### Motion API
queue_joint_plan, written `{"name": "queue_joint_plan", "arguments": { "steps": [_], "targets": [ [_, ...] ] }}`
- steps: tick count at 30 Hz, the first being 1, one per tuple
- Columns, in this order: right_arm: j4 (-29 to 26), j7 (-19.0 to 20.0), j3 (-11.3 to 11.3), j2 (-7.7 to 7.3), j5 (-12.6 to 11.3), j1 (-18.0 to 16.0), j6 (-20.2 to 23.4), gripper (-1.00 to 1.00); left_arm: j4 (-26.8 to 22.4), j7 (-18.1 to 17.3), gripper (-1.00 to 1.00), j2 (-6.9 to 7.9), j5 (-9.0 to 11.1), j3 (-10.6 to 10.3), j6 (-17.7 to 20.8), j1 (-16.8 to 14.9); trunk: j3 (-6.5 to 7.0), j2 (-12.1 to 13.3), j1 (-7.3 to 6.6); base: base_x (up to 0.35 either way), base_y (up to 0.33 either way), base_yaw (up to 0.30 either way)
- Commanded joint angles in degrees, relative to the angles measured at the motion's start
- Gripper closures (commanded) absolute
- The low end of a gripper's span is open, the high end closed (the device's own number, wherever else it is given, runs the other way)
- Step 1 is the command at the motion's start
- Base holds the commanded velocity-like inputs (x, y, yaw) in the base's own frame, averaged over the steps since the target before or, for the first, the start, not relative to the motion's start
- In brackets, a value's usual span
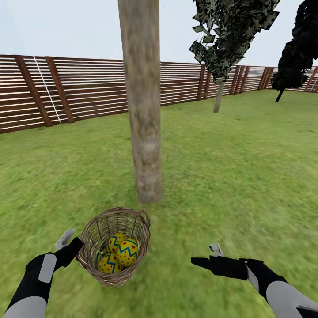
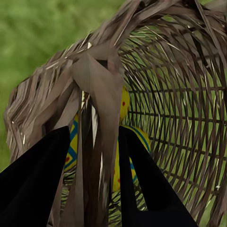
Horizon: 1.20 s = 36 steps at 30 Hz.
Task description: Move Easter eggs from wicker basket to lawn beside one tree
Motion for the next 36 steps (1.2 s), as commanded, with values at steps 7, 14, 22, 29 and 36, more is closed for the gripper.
{"name": "queue_joint_plan", "arguments": {
  "steps": [7, 14, 22, 29, 36],
  "targets": [
    [0.0, 0.3, -0.4, 0.08, 0.3, 0.0, 0.7, -1.0, -0.1, -0.4, 1.0, -0.03, 0.5, 0.2, 0.4, -0.1, -1.31, -2.8, 1.53, 0.0, 0.0, 0.0],
    [-0.1, 0.3, -0.4, 0.11, 0.2, 0.0, 0.5, -1.0, -0.1, -0.4, 1.0, -0.03, 0.5, 0.2, 0.4, -0.1, -2.56, -5.7, 3.07, 0.0, 0.0, 0.0],
    [0.0, 0.3, -0.4, 0.08, 0.4, 0.0, 0.7, -1.0, 0.0, -0.4, 1.0, -0.03, 0.5, 0.2, 0.4, -0.1, -4.0, -8.9, 4.83, 0.0, 0.0, 0.0],
    [-0.3, 0.3, -0.4, 0.09, -0.1, -0.1, 0.6, -1.0, 0.0, -0.4, 1.0, -0.03, 0.5, 0.4, 0.3, -0.1, -4.72, -10.5, 5.71, 0.0, 0.0, 0.0],
    [-0.3, 0.3, -0.4, 0.09, -0.1, -0.1, 0.6, -1.0, -0.1, -0.4, -1.0, -0.03, 0.5, 0.5, 0.3, -0.1, -4.72, -10.5, 5.71, 0.0, 0.0, 0.0]
  ]
}}
